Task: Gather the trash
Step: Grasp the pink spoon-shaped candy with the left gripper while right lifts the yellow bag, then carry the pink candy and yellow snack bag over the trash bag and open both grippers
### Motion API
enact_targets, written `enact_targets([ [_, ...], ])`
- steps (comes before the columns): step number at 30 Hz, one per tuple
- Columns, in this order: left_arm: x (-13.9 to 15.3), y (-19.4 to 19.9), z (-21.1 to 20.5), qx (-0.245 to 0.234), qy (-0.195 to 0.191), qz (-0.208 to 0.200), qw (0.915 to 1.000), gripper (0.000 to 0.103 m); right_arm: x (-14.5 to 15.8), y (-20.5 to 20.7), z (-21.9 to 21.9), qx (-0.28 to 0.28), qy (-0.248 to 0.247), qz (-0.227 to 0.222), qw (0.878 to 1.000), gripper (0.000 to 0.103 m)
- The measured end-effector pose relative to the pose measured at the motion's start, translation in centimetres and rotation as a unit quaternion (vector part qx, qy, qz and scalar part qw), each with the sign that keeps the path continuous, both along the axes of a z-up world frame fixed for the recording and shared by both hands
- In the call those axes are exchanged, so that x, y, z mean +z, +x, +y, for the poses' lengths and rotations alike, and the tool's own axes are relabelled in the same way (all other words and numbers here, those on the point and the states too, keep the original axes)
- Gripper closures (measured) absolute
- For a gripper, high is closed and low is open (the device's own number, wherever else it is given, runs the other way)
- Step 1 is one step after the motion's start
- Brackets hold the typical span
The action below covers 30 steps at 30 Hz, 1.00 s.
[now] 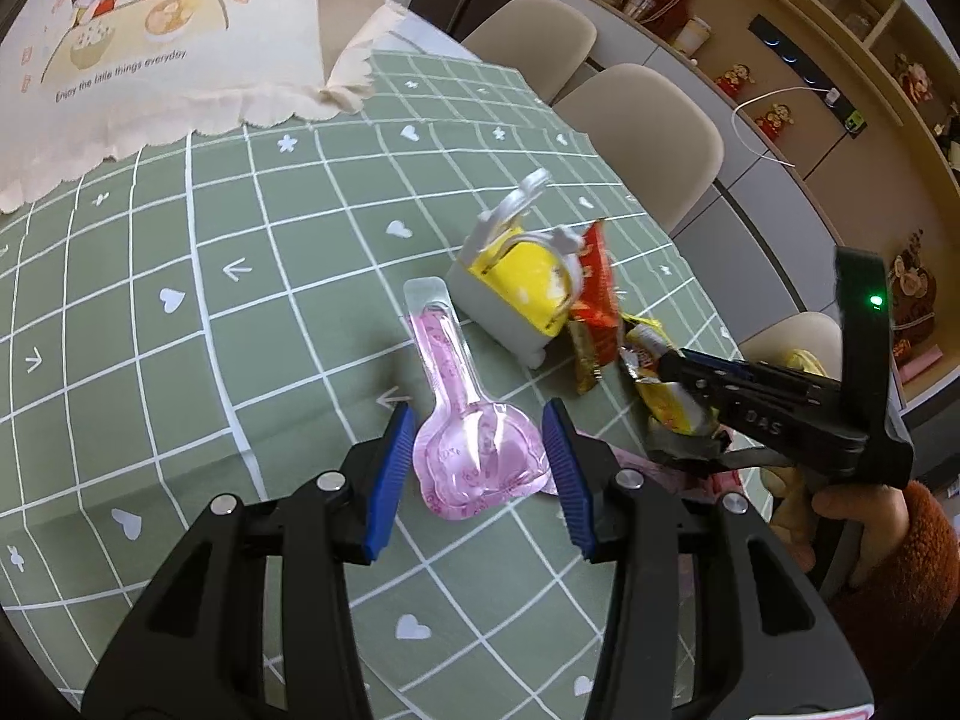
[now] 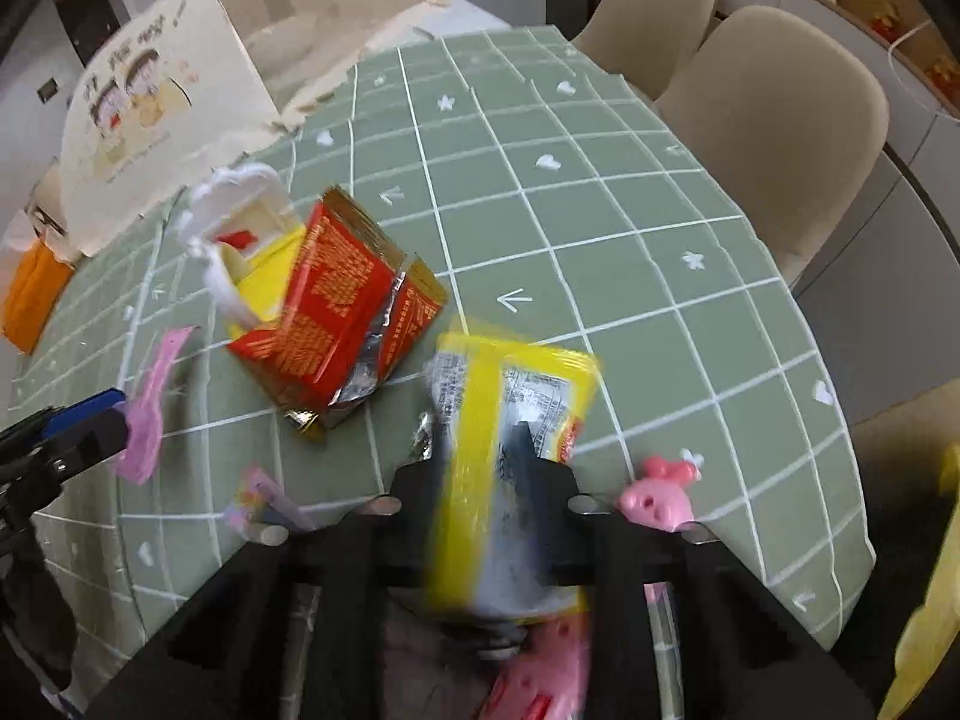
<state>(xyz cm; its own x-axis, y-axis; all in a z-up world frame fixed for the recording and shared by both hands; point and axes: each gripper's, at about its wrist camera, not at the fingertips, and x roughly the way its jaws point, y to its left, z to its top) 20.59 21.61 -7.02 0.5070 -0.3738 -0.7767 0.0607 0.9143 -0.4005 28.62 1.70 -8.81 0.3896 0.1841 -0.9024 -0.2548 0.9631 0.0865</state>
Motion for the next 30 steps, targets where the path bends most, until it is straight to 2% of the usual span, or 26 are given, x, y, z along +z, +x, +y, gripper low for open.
enact_targets([
  [5, 2.3, -0.8, -1.1, -0.013, -0.005, -0.022, 0.9997, 0.061, 4.4, -2.7, -1.2, -0.004, 0.025, -0.04, 0.999, 0.089],
  [9, 5.3, -1.9, -2.6, -0.025, -0.001, -0.052, 0.9983, 0.061, 8.2, -4.9, -2.4, -0.015, 0.047, -0.075, 0.996, 0.089],
  [16, 10.8, -4.3, -5.9, -0.048, 0.03, -0.113, 0.992, 0.061, 14.8, -10.2, -5.6, -0.029, 0.079, -0.145, 0.986, 0.089],
  [23, 14.5, -6.0, -11.6, -0.083, 0.037, -0.153, 0.984, 0.061, 17.8, -14.5, -11.0, -0.045, 0.077, -0.181, 0.979, 0.089],
  [30, 15.7, -5.8, -20.9, -0.15, 0.005, -0.16, 0.9757, 0.061, 19.3, -18.7, -20.7, -0.098, 0.054, -0.21, 0.971, 0.089],
])
